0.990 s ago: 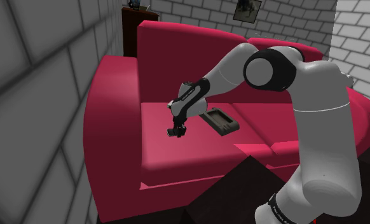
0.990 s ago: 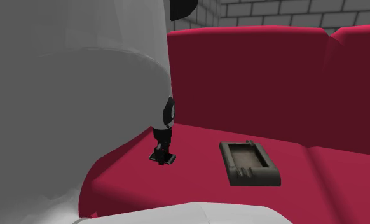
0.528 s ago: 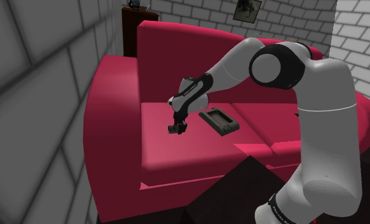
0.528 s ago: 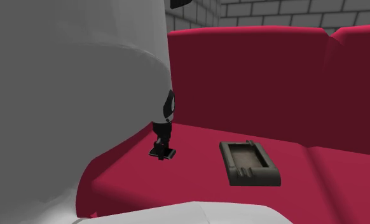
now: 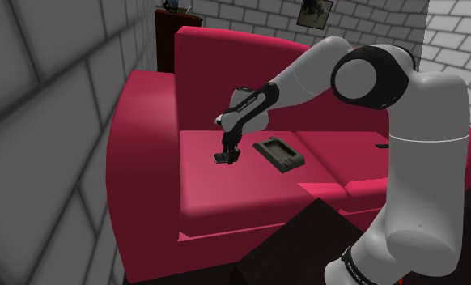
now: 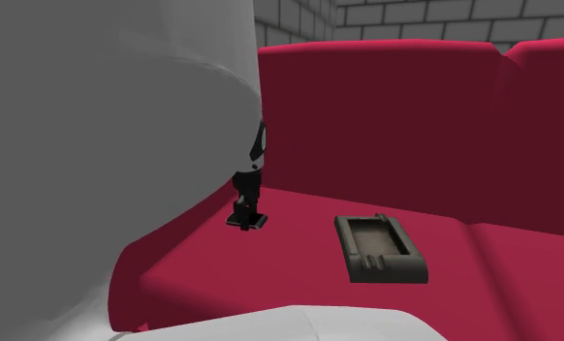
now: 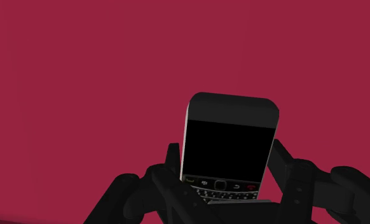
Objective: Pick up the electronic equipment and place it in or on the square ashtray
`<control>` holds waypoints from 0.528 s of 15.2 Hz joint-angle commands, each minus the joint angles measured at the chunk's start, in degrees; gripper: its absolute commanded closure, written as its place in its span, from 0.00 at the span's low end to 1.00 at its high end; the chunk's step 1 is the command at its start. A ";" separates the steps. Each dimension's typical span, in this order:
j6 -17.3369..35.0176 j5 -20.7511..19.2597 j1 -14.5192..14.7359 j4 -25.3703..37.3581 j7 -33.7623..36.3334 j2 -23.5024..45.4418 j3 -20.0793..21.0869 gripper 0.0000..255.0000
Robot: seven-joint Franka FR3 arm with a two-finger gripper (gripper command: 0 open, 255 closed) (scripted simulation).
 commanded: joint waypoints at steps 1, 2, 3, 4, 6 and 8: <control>-1.29 -0.28 0.13 0.34 0.21 -0.94 -0.21 1.00; -1.87 -0.43 0.21 0.33 0.31 -1.53 -0.31 1.00; -2.45 -0.57 0.28 0.34 0.42 -2.11 -0.41 1.00; -3.04 -0.72 0.35 0.36 0.52 -2.68 -0.51 1.00; -4.23 -1.02 0.49 0.44 0.73 -3.80 -0.70 1.00; -5.44 -1.32 0.62 0.57 0.94 -4.89 -0.87 1.00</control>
